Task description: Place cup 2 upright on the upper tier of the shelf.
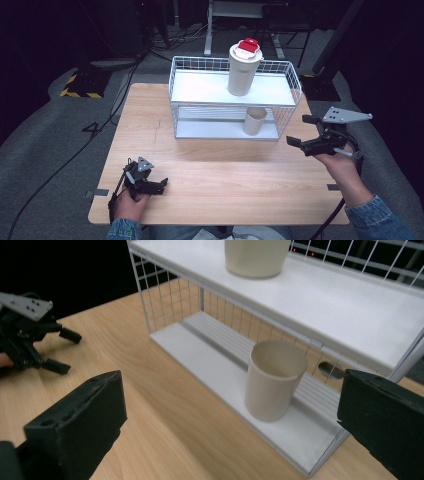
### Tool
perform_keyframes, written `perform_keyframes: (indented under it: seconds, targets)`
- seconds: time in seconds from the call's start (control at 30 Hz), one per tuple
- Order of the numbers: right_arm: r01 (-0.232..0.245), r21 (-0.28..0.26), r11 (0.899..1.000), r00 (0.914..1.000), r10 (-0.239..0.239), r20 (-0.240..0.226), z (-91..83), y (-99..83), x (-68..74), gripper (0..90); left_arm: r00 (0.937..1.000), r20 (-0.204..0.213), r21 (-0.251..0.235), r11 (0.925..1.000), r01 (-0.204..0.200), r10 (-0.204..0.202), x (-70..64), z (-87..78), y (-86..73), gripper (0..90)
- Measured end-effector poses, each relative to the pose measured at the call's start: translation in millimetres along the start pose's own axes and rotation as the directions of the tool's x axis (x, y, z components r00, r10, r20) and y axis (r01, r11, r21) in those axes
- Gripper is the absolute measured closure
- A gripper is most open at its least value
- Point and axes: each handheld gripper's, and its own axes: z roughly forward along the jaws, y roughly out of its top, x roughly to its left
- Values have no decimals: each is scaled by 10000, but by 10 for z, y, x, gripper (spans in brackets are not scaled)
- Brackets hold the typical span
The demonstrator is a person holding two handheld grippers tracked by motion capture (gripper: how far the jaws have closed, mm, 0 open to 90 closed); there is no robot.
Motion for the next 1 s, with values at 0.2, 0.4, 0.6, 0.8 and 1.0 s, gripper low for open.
perform_keyframes:
  seconds: [0.2, 0.4, 0.6, 0.8, 1.0]
  targets:
    - [-269, 528, 9982, 9996, 271, -29, 43, -268, 22, 0, 10000, 7, 5, 10000, -4, 4, 0, 0, 0, 4]
    - [-550, 779, 9954, 9985, 550, 20, 79, -563, 17, 0, 10000, 2, -2, 10000, 14, -14, -1, 1, 0, 4]
    - [-713, 1094, 9914, 9974, 699, 164, 129, -820, 22, 0, 10000, -11, 6, 10000, 5, -5, -1, 0, 0, 4]
    - [-859, 1212, 9889, 9960, 824, 343, 172, -1093, 13, 0, 10000, -6, -3, 10000, 21, -21, -2, 1, 1, 4]
    - [-912, 1168, 9890, 9944, 841, 642, 191, -1282, 15, 0, 10000, -6, -3, 10000, 23, -23, -2, 1, 1, 4]
